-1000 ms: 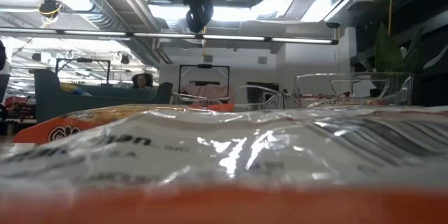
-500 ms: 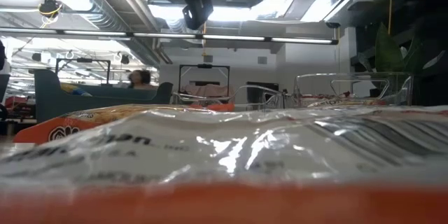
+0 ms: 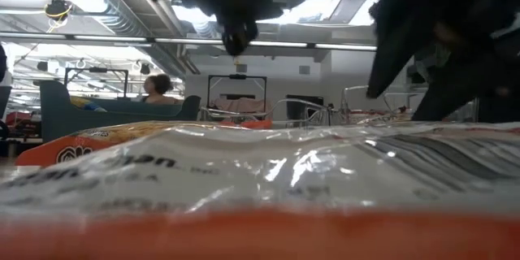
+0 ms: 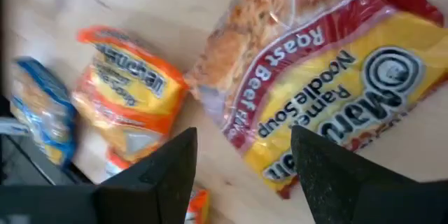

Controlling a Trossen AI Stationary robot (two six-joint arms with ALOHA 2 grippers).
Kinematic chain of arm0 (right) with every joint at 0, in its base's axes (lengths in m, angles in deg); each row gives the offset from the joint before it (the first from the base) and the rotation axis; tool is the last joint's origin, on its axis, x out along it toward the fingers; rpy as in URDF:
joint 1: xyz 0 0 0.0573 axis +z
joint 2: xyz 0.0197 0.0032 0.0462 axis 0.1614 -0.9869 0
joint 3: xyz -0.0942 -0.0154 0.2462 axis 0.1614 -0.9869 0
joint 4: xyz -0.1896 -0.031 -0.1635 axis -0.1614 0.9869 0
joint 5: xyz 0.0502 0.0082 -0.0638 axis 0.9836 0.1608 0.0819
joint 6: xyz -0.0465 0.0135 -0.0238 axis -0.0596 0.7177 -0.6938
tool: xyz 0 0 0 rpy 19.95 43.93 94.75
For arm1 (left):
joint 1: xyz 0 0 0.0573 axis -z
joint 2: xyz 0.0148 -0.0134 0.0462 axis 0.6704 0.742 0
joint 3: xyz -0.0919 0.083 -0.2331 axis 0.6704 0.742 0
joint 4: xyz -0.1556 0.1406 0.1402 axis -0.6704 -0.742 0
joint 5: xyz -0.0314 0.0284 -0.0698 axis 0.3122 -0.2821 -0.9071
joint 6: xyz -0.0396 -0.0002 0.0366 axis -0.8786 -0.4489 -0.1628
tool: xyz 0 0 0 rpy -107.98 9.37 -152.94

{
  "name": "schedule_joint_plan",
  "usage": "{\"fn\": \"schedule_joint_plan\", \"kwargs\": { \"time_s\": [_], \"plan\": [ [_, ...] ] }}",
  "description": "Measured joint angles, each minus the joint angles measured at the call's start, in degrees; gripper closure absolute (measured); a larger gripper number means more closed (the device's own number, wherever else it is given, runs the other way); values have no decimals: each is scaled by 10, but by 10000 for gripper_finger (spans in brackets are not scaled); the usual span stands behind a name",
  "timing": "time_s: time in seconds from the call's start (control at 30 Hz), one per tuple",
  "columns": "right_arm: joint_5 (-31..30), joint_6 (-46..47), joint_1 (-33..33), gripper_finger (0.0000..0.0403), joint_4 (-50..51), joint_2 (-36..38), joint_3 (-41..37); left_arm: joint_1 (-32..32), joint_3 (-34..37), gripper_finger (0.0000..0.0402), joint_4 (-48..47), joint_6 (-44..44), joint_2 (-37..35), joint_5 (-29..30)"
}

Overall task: Sort Maruchan noodles
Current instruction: Put the red noodle pack into the right transparent bin

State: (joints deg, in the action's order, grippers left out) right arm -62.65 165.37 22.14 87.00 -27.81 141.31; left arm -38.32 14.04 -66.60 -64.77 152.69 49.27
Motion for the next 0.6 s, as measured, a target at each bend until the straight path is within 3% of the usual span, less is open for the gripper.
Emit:
{"fn": "schedule_joint_plan", "kwargs": {
  "time_s": [0.2, 0.43, 0.6],
  "plan": [
    [-95, 115, 52, 185, 49, 11, 19, 6, -1, 401, 134, -3, 96, -17],
    [-122, 244, 77, 185, 152, 6, 20, 6, 1, 401, 182, -31, 183, -21],
    [-137, 263, 74, 185, 174, 6, 20, 16, 1, 401, 203, -28, 206, -20]
  ]
}}
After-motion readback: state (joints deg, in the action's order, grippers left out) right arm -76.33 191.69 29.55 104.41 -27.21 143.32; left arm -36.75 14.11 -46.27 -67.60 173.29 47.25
